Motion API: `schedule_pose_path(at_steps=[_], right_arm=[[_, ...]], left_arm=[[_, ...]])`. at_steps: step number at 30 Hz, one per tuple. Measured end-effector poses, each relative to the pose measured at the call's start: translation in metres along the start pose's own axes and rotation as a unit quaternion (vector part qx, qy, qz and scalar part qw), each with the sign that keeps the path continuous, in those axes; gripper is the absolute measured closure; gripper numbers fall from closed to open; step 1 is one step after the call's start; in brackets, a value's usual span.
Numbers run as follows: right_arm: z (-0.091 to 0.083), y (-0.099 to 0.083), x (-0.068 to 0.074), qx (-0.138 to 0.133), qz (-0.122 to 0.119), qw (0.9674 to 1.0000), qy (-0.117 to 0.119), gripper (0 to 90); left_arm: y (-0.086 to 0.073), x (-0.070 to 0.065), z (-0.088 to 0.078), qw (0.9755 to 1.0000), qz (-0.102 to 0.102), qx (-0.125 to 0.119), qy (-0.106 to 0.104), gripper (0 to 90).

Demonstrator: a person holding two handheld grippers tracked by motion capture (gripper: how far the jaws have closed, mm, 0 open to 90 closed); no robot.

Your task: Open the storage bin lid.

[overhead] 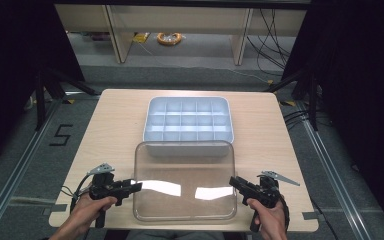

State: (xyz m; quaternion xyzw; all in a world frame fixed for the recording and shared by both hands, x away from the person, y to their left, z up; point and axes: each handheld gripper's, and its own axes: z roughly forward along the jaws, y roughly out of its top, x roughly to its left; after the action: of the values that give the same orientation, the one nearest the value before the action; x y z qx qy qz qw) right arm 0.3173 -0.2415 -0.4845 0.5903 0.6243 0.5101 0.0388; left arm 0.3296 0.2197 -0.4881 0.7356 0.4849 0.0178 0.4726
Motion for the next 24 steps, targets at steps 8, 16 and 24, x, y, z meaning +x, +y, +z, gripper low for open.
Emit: schedule_pose_path(at_steps=[8, 16, 24], right_arm=[[0.003, -0.007, -0.007, 0.014, 0.003, 0.9999, -0.002, 66.7], [0.003, -0.011, -0.004, 0.028, 0.021, 0.9993, -0.009, 66.4], [0.004, -0.014, -0.007, 0.035, 0.021, 0.9991, -0.012, 66.2]], left_arm=[[-0.007, 0.001, 0.008, 0.9997, 0.001, 0.023, -0.005, 56.3], [-0.01, 0.002, 0.01, 0.9993, -0.004, 0.036, -0.006, 53.9], [-0.012, 0.0, 0.012, 0.9991, 0.003, 0.041, -0.001, 52.3]])
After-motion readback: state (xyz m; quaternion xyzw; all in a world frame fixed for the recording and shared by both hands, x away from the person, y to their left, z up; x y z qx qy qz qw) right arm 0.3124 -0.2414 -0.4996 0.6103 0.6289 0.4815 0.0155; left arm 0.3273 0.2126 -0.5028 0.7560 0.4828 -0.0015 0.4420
